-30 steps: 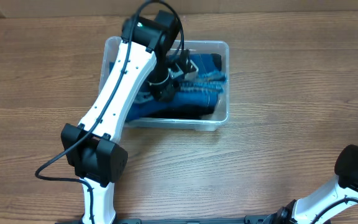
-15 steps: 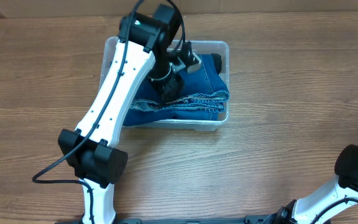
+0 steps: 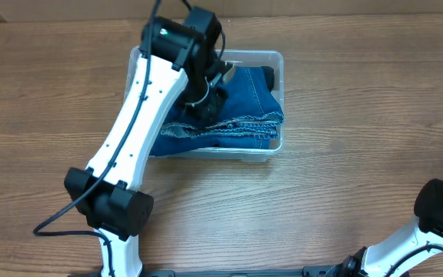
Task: Pack container
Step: 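Press and spread the jeans flat inside the container with the left gripper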
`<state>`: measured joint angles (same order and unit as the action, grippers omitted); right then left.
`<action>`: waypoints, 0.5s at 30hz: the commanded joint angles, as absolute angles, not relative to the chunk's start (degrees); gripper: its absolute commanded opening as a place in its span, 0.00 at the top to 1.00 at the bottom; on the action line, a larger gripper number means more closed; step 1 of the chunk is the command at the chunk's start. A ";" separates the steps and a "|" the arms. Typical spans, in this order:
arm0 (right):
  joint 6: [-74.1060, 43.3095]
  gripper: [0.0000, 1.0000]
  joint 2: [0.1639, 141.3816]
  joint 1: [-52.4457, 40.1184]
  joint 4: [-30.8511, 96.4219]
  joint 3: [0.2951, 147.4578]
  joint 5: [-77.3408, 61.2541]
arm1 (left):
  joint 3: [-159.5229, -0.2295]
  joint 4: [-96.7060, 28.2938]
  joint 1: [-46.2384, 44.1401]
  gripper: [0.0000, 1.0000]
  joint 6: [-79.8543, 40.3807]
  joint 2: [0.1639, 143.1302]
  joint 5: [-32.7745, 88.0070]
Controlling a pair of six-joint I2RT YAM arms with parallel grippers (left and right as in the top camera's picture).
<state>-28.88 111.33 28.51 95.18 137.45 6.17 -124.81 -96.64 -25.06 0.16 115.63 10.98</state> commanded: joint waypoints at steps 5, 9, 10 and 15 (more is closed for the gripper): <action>-28.88 0.00 111.02 28.62 95.00 138.02 6.35 | -120.09 -96.82 -29.54 0.96 -14.20 111.39 -0.05; -28.88 0.00 111.02 28.62 95.00 138.02 6.35 | -119.96 -96.82 -31.18 0.96 -18.17 107.48 -4.43; -28.88 0.00 111.02 28.62 95.00 138.02 6.35 | -119.79 -96.82 -31.20 0.96 -19.20 107.11 -5.26; -28.88 0.00 111.02 28.62 95.00 138.02 6.35 | -114.52 -96.75 -31.18 0.96 -27.44 106.69 -12.75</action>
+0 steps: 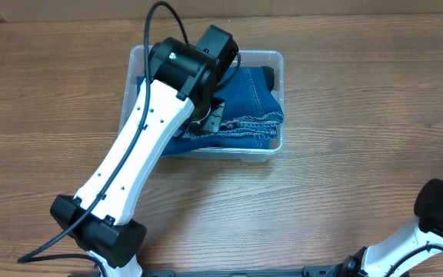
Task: Pack container
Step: 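Press and spread the jeans flat inside the container with the left gripper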
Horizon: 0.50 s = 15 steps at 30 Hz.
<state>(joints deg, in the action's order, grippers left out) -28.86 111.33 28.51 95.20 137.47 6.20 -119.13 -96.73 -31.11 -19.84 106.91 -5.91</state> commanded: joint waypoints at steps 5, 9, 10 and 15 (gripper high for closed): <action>-28.88 0.00 111.02 28.62 95.00 138.02 6.35 | -104.86 -87.90 -30.81 0.96 -28.64 106.69 -13.37; -28.88 0.00 111.02 28.62 95.00 138.02 6.35 | -100.55 -81.71 -30.70 0.96 -28.36 106.69 -14.26; -28.88 0.00 111.02 28.62 95.00 138.02 6.35 | -99.48 -80.36 -30.63 0.96 -28.23 106.72 -14.98; -28.88 0.00 111.02 28.62 95.00 138.02 6.33 | -92.29 -74.11 -28.67 0.96 -27.18 106.72 -16.05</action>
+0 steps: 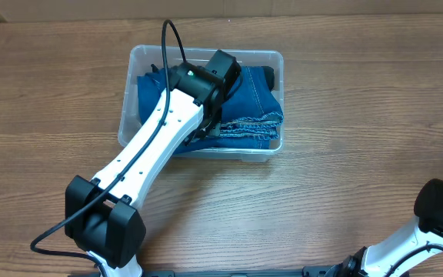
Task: Pack container
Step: 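Press and spread the jeans flat inside the container with the left gripper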
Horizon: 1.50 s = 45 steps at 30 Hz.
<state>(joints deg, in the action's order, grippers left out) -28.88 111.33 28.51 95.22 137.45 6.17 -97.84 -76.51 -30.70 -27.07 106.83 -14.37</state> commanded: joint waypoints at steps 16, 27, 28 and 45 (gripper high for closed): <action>-28.88 0.00 111.02 28.62 95.00 138.02 6.35 | -76.29 -54.78 -22.41 0.96 -21.76 106.76 -13.26; -28.88 0.00 111.02 28.62 95.00 138.02 6.35 | -107.83 -69.65 -22.41 0.72 -14.74 106.72 -9.13; -28.88 0.00 111.02 28.62 95.00 138.02 6.35 | -112.09 -72.42 -22.41 0.59 -14.74 106.72 -9.10; -28.88 0.00 111.02 28.62 95.00 138.02 6.35 | -140.75 -94.43 -22.39 0.00 -11.57 106.45 14.02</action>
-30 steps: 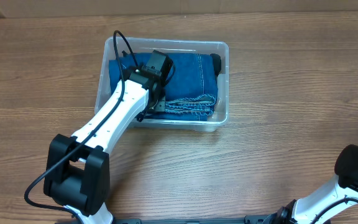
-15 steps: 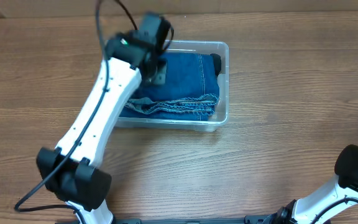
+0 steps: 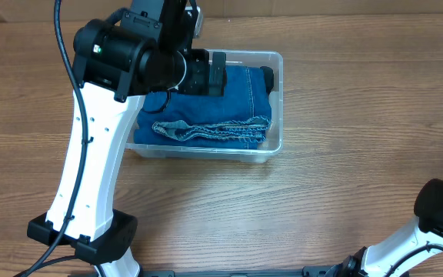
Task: Pack container
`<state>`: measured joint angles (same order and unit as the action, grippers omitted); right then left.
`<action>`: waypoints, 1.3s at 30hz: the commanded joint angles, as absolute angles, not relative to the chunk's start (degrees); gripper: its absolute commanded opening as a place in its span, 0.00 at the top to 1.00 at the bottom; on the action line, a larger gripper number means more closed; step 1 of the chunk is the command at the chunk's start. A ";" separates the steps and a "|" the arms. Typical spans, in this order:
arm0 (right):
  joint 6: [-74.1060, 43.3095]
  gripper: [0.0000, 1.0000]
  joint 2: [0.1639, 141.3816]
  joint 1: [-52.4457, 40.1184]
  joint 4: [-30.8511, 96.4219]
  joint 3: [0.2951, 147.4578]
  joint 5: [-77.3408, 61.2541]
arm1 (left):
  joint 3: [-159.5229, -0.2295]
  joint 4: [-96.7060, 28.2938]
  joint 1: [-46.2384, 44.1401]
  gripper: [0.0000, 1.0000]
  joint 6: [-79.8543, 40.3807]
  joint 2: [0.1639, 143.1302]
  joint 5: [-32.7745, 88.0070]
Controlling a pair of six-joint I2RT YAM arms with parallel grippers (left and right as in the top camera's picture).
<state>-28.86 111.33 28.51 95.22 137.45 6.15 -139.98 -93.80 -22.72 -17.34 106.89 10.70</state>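
Note:
A clear plastic container (image 3: 276, 100) stands on the table at the back centre. Folded blue jeans (image 3: 237, 96) lie inside it, the stitched waistband (image 3: 214, 129) running along the front wall within the rim. My left arm is raised high, close to the overhead camera, covering the container's left part. Its gripper (image 3: 215, 73) shows as a dark block above the jeans, apart from them, and the fingers cannot be made out. Only the right arm's base (image 3: 441, 208) shows at the lower right; its gripper is out of view.
The wooden table (image 3: 344, 169) spreads around the container. The left arm's base (image 3: 83, 231) stands at the front left. A small dark object lies at the far right edge.
The left gripper was low in the container, down on the jeans; now the arm stands raised high above it. The denim that bulged over the front right rim now lies inside the walls.
At all three earlier moments the left gripper was down on the jeans in the container, shifting slightly between them, with denim bulging over the front right rim. Now the arm is up and the jeans lie flat within the container.

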 commanded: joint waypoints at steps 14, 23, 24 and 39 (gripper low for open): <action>-28.88 0.00 111.02 28.62 95.00 138.02 6.35 | -130.41 -79.96 -20.73 0.00 4.32 83.22 7.14; -28.88 0.00 111.02 28.62 95.00 138.02 6.35 | -76.84 -46.26 -6.74 0.00 3.70 48.47 18.11; -28.88 0.00 111.02 28.62 95.02 138.02 6.33 | -70.26 -42.02 -5.85 0.00 3.62 44.14 18.46; -28.88 0.00 111.02 28.62 95.00 138.02 6.33 | -15.16 -22.31 -3.03 0.00 -18.92 2.70 2.68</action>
<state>-28.88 111.39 28.51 95.22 137.47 6.17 -18.90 -22.70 -3.60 -9.32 6.22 10.76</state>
